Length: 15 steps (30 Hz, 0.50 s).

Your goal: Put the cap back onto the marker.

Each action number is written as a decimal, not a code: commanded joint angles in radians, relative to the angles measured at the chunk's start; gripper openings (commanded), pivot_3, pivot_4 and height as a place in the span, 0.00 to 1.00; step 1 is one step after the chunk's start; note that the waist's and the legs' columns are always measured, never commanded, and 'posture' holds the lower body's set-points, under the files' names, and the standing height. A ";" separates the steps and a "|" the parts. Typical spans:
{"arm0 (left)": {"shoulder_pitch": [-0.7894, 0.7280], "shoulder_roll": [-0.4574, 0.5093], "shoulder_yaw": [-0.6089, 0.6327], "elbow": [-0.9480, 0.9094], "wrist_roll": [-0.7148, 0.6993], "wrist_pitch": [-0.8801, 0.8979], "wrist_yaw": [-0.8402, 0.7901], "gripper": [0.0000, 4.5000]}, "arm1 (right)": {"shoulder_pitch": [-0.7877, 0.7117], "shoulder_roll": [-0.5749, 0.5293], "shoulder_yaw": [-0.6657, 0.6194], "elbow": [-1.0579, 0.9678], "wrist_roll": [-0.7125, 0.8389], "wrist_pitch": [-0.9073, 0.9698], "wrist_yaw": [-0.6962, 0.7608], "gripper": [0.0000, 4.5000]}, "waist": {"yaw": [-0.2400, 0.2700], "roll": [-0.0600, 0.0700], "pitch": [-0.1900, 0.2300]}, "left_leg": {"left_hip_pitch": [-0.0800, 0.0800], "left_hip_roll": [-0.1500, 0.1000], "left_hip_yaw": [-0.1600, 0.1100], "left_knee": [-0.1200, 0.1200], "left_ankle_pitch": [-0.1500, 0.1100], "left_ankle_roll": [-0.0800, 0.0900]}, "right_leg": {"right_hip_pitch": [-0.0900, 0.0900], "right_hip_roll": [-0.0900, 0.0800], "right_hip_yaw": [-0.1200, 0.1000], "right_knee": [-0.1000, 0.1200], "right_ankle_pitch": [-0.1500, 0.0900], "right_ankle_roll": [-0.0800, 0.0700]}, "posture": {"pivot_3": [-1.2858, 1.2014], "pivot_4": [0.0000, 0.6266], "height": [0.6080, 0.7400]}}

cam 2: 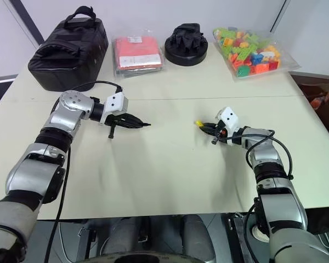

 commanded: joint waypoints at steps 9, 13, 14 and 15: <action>-0.110 -0.061 0.017 -0.037 -0.017 -0.090 0.043 0.00 | -0.070 -0.100 0.077 -0.447 0.021 0.250 0.150 0.01 | 0.004 0.001 0.001 | -0.001 0.000 0.000 0.000 0.000 0.000 | -0.002 -0.001 0.000 0.002 0.000 0.000 | 0.52 0.24 1.00; -0.106 -0.101 0.010 -0.056 -0.022 -0.087 0.051 0.00 | -0.086 -0.083 0.090 -0.446 0.018 0.246 0.141 0.01 | 0.004 0.001 0.001 | -0.001 -0.001 0.000 0.000 0.000 0.000 | -0.002 -0.001 0.000 0.002 0.000 0.000 | 0.52 0.24 1.00; -0.103 -0.110 0.009 -0.061 -0.023 -0.088 0.053 0.00 | -0.091 -0.078 0.093 -0.438 0.014 0.239 0.136 0.01 | 0.004 0.001 0.001 | -0.001 -0.001 0.000 0.000 0.000 0.000 | -0.002 -0.001 0.000 0.002 0.000 0.000 | 0.52 0.24 1.00; -0.099 -0.117 0.009 -0.064 -0.025 -0.085 0.054 0.00 | -0.094 -0.074 0.095 -0.432 0.010 0.236 0.134 0.01 | 0.004 0.001 0.001 | -0.001 -0.001 0.000 0.000 0.000 0.000 | -0.002 -0.001 0.000 0.002 0.000 0.000 | 0.52 0.24 1.00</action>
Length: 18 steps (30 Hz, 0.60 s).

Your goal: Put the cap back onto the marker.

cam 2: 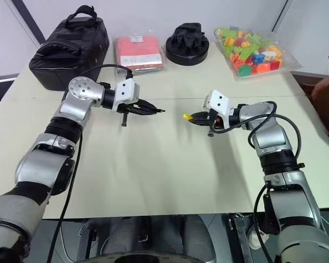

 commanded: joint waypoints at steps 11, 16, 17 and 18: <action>0.036 -0.041 -0.008 -0.082 -0.021 0.008 0.019 0.00 | -0.029 0.019 0.000 -0.033 0.013 -0.007 -0.018 0.01 | 0.001 0.000 0.000 | 0.000 0.000 0.000 0.000 0.000 0.000 | 0.000 0.000 0.000 0.000 0.000 0.000 | 0.52 0.24 1.00; 0.031 -0.045 -0.007 -0.073 -0.019 0.008 0.024 0.00 | -0.010 0.018 -0.001 -0.061 0.019 0.002 -0.021 0.01 | 0.000 0.000 0.000 | 0.000 0.000 0.000 0.000 0.000 0.000 | 0.000 0.000 0.000 0.000 0.000 0.000 | 0.52 0.24 1.00; 0.030 -0.044 -0.007 -0.071 -0.019 0.007 0.025 0.00 | -0.007 0.018 -0.002 -0.064 0.019 0.004 -0.022 0.01 | 0.000 0.000 0.000 | 0.000 0.000 0.000 0.000 0.000 0.000 | 0.000 0.000 0.000 0.000 0.000 0.000 | 0.52 0.24 1.00; 0.029 -0.044 -0.007 -0.070 -0.019 0.007 0.025 0.00 | -0.004 0.017 -0.002 -0.067 0.020 0.005 -0.023 0.01 | 0.000 0.000 0.000 | 0.000 0.000 0.000 0.000 0.000 0.000 | 0.000 0.000 0.000 0.000 0.000 0.000 | 0.52 0.24 1.00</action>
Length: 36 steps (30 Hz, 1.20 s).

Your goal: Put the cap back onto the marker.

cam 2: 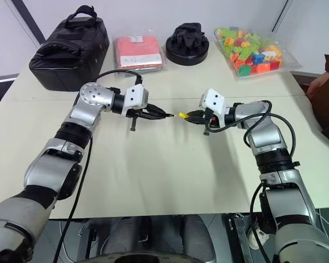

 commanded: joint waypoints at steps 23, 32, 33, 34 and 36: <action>-0.021 -0.011 -0.006 0.036 0.009 -0.028 0.030 0.00 | 0.046 0.013 0.000 -0.163 0.048 0.070 -0.026 0.01 | 0.000 0.000 0.000 | 0.000 0.000 0.000 0.000 0.000 0.000 | 0.000 0.000 0.000 0.000 0.000 0.000 | 0.52 0.24 1.00; -0.016 0.014 -0.001 0.026 0.010 -0.022 0.018 0.00 | 0.044 0.008 -0.003 -0.125 0.041 0.058 -0.028 0.01 | 0.000 0.000 0.000 | 0.000 0.000 0.000 0.000 0.000 0.000 | 0.000 0.000 0.000 0.000 0.000 0.000 | 0.52 0.24 1.00; -0.016 0.021 0.001 0.029 0.011 -0.024 0.016 0.00 | 0.044 0.006 -0.004 -0.121 0.039 0.056 -0.029 0.01 | 0.000 0.000 0.000 | 0.000 0.000 0.000 0.000 0.000 0.000 | 0.000 0.000 0.000 0.000 0.000 0.000 | 0.52 0.24 1.00; -0.015 0.028 0.002 0.029 0.010 -0.024 0.015 0.00 | 0.044 0.004 -0.005 -0.118 0.038 0.054 -0.029 0.01 | 0.000 0.000 0.000 | 0.000 0.000 0.000 0.000 0.000 0.000 | 0.000 0.000 0.000 0.000 0.000 0.000 | 0.52 0.24 1.00; -0.014 0.035 0.003 0.025 0.007 -0.023 0.013 0.00 | 0.044 0.001 -0.006 -0.114 0.038 0.049 -0.028 0.01 | 0.000 0.000 0.000 | 0.000 0.000 0.000 0.000 0.000 0.000 | 0.000 0.000 0.000 0.000 0.000 0.000 | 0.52 0.24 1.00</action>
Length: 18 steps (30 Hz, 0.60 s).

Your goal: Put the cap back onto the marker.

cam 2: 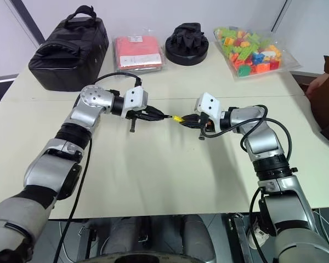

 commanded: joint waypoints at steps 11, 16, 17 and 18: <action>0.006 -0.002 0.004 -0.059 -0.016 0.013 -0.001 0.00 | -0.007 0.005 -0.006 -0.005 0.012 -0.022 -0.007 0.01 | 0.000 0.000 0.000 | 0.000 0.000 0.000 0.000 0.000 0.000 | 0.000 0.000 0.000 0.000 0.000 0.000 | 0.52 0.24 1.00; 0.012 -0.010 0.001 -0.070 -0.015 0.018 -0.006 0.00 | -0.005 0.005 -0.007 -0.008 0.012 -0.023 -0.008 0.01 | 0.001 0.000 0.000 | 0.000 0.000 0.000 0.000 0.000 0.000 | 0.000 0.000 0.000 0.000 0.000 0.000 | 0.52 0.24 1.00; 0.014 -0.012 -0.001 -0.071 -0.015 0.018 -0.008 0.00 | -0.006 0.006 -0.007 -0.008 0.013 -0.023 -0.010 0.01 | 0.001 0.000 0.000 | 0.000 0.000 0.000 0.000 0.000 0.000 | 0.000 0.000 0.000 0.000 0.000 0.000 | 0.52 0.24 1.00; 0.016 -0.014 -0.002 -0.072 -0.014 0.017 -0.007 0.00 | -0.006 0.005 -0.008 -0.011 0.014 -0.022 -0.010 0.01 | 0.001 0.000 0.000 | 0.000 0.000 0.000 0.000 0.000 0.000 | 0.000 0.000 0.000 0.000 0.000 0.000 | 0.52 0.24 1.00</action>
